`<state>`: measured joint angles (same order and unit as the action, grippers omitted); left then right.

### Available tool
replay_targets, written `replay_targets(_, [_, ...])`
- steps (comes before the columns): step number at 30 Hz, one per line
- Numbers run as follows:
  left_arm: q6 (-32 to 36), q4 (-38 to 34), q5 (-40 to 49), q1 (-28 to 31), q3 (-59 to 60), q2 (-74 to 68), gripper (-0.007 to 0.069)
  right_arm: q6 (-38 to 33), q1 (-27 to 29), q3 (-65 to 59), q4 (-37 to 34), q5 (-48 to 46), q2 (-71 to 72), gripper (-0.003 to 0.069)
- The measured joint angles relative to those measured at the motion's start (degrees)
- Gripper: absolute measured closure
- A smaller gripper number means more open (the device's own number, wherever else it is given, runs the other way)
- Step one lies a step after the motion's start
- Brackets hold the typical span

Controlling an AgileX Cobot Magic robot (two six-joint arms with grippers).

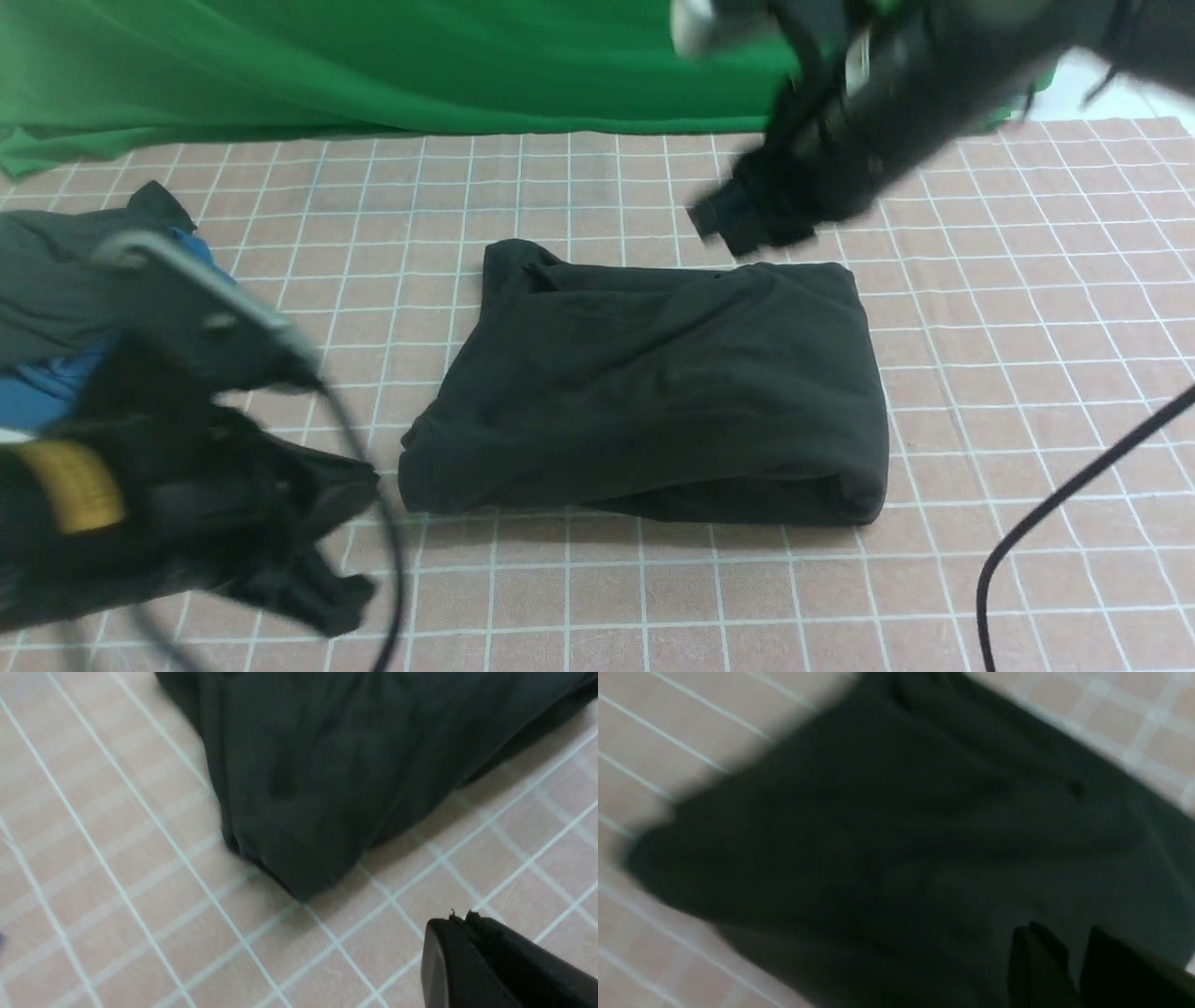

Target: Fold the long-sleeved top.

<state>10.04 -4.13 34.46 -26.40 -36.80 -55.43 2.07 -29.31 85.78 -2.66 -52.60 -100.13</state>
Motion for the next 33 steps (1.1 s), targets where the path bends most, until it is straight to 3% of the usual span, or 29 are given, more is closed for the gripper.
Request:
replay_targets(8, [-1.48,-2.25,-3.63,6.45,-6.33,-14.82,0.0475,2.56,0.41,-15.71,1.24,8.31,-2.1,0.0552])
replay_targets(11, [-1.6,-5.18,-7.15,10.19,-7.13,-19.76,0.0397,3.17,1.44,-20.32,1.11,9.47,-2.88,0.0566])
replay_targets(22, [-1.28,-11.24,-10.03,12.4,-7.2,-28.51,0.0228,3.18,1.91,-19.81,1.27,5.04,4.1,0.0565])
replay_targets(28, [3.17,-17.15,-13.73,12.4,-7.2,-30.41,0.0193,3.37,2.09,-21.79,1.32,5.04,7.43,0.0565])
replay_targets(33, [8.77,-19.69,-16.34,12.4,-7.2,-34.3,0.0191,3.43,2.7,-27.92,1.26,11.38,4.96,0.0565])
